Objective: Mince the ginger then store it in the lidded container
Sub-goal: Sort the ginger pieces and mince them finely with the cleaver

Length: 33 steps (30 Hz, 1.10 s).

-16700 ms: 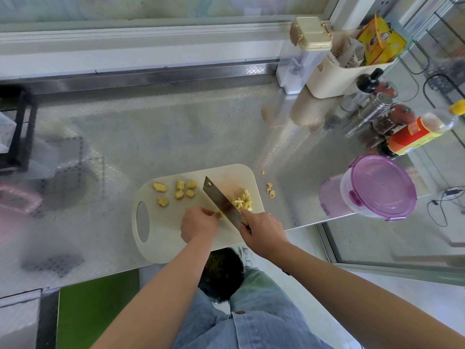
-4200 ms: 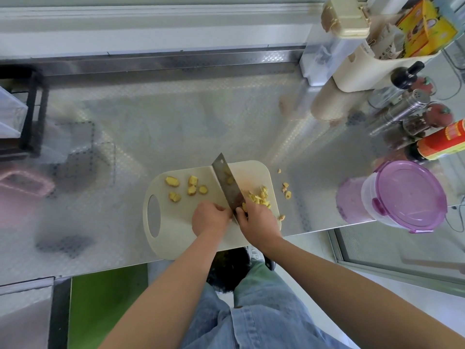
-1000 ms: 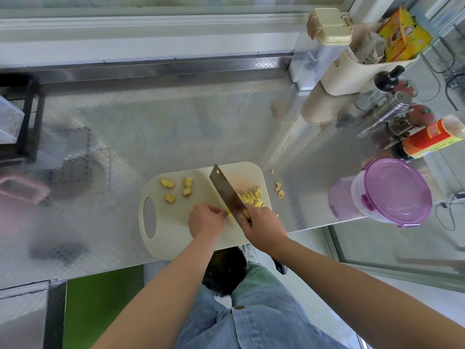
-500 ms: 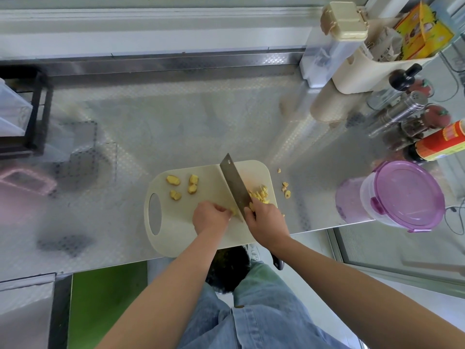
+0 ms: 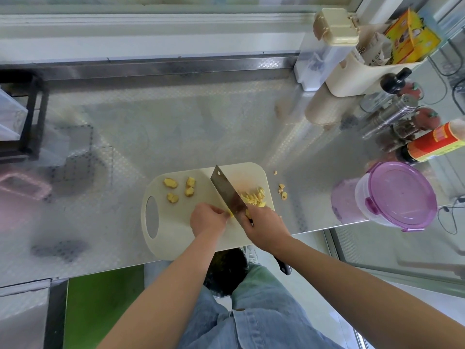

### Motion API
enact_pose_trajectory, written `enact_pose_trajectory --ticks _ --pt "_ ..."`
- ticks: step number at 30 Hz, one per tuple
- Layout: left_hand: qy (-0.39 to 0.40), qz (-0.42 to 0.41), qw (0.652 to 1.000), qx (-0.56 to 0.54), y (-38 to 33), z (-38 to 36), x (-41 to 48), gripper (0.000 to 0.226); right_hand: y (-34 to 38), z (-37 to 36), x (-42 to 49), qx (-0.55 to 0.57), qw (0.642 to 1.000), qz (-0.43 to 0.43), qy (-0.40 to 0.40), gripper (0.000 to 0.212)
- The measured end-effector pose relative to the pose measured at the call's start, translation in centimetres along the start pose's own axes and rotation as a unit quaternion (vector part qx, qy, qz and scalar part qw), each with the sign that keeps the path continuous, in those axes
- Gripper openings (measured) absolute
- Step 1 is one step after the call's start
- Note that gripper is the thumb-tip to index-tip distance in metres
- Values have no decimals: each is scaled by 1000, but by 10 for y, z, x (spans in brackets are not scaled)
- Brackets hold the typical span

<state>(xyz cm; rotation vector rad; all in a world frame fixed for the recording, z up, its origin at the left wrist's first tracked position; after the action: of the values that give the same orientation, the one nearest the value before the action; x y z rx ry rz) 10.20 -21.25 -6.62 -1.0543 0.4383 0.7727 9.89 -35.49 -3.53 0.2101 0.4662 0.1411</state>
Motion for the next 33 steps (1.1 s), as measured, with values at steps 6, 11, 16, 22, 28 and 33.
enact_pose_trajectory --ticks 6,11,16,22,28,33 --pt "-2 -5 1000 3 -1 0 0 9 6 -7 1 -26 1000 -8 -5 17" --pt "-3 -6 1000 10 -2 1 -3 9 10 -9 8 -4 999 -27 -29 19" --pt "-12 -14 1000 2 -1 0 -4 14 3 4 2 72 996 -35 -50 19" --pt "-16 -12 1000 -5 -2 1 -6 9 2 4 -4 38 999 -1 -25 21" --pt "-8 -14 1000 -4 -3 0 -5 12 -1 -4 -4 13 1000 0 -4 26" --pt "-12 -11 1000 -2 -4 1 -6 10 3 -5 0 -14 1000 2 7 22"
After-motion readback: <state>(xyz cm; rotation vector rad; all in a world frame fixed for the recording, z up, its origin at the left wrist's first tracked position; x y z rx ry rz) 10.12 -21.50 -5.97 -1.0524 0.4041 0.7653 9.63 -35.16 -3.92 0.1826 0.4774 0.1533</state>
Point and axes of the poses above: each hand's wrist, its own x-axis towards the middle knuckle, its own z-axis out of the back of the hand, y = z × x, the point moved 3 cm from there along x, towards the middle knuckle, and after that the axes turned 11 degrees about -x, right-handed, at the moved point
